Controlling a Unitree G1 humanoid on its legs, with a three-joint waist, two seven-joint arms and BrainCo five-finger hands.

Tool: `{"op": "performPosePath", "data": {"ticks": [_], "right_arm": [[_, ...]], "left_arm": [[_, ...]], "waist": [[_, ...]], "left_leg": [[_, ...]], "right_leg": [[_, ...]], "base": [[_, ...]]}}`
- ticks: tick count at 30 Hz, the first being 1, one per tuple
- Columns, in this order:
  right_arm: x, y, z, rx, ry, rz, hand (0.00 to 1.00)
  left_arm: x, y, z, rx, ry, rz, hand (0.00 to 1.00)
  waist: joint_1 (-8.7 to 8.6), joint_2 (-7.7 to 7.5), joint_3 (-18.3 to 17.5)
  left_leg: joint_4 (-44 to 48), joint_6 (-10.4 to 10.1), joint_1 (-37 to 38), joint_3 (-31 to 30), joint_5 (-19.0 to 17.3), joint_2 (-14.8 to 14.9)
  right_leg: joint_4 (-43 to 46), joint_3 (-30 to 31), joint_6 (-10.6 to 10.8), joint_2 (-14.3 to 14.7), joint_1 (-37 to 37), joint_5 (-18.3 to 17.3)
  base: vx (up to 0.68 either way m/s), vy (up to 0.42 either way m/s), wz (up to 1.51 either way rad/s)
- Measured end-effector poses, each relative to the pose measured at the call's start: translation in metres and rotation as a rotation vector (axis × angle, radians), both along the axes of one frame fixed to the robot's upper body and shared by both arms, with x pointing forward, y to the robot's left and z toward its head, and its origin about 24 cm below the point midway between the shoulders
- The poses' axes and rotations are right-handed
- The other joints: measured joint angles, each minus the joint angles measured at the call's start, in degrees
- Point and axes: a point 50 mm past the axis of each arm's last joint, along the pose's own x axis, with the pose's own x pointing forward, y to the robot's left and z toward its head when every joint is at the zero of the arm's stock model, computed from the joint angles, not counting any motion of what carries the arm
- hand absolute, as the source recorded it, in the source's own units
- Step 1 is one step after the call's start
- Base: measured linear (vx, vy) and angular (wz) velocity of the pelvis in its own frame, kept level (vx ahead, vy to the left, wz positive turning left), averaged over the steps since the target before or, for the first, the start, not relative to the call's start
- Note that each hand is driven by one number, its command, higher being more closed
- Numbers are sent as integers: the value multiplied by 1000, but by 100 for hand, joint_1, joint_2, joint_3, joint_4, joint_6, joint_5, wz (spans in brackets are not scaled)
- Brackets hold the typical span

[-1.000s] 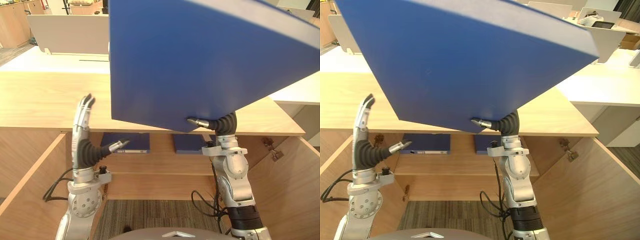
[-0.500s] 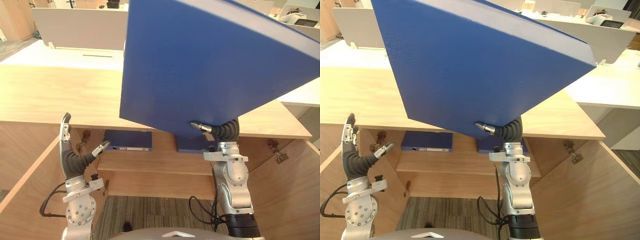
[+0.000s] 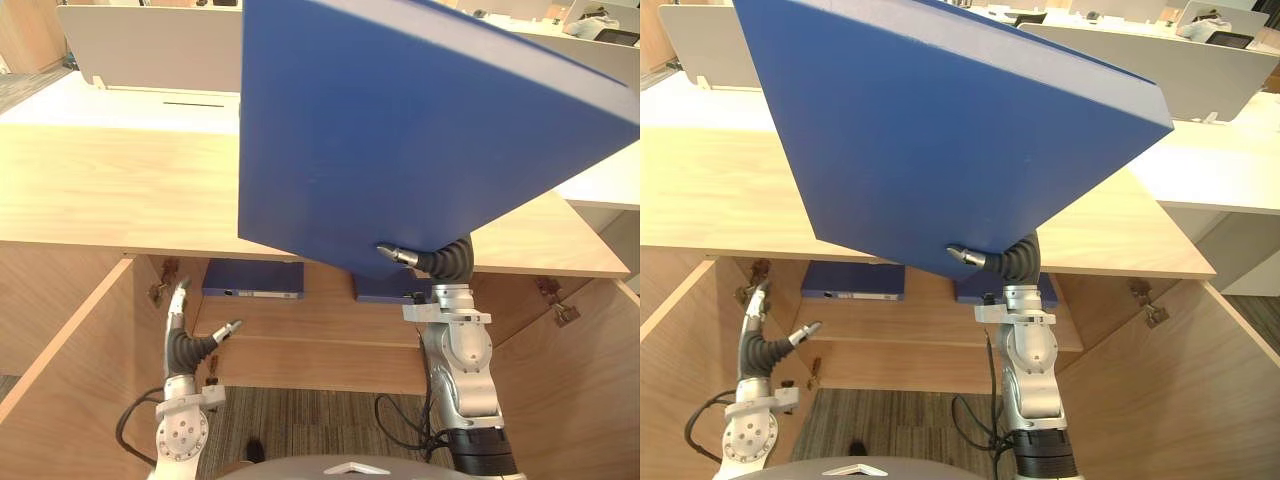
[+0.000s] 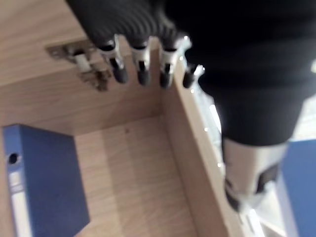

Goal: Walk over to the cabinet, pick up the folder, carry it to the office cabinet, place the folder inside the office cabinet, then close the office cabinet door

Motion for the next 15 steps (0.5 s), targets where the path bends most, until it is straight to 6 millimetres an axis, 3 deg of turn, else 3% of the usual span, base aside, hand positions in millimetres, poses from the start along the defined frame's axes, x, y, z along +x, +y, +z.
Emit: {"op": "performPosePath", "data": {"ticks": [9,15], "right_arm": [[0,3,1,43,-4,35,100],[-14,6,24,121,-127,112,100]], "left_arm": [[-18,-6,-56,-14,289,-58,0],[-29,-7,-82,-23,427,-71,0]], "waist": [[3,4,7],[-60,47,88]], "left_leg": [[1,-1,24,147,-6,25],[2,-1,115,295,-38,35]], "right_leg": [[12,82,-38,8,-40,26],[34,222,-62,5,-50,42]], "base": [[1,2,-6],[1,11,-14]]}}
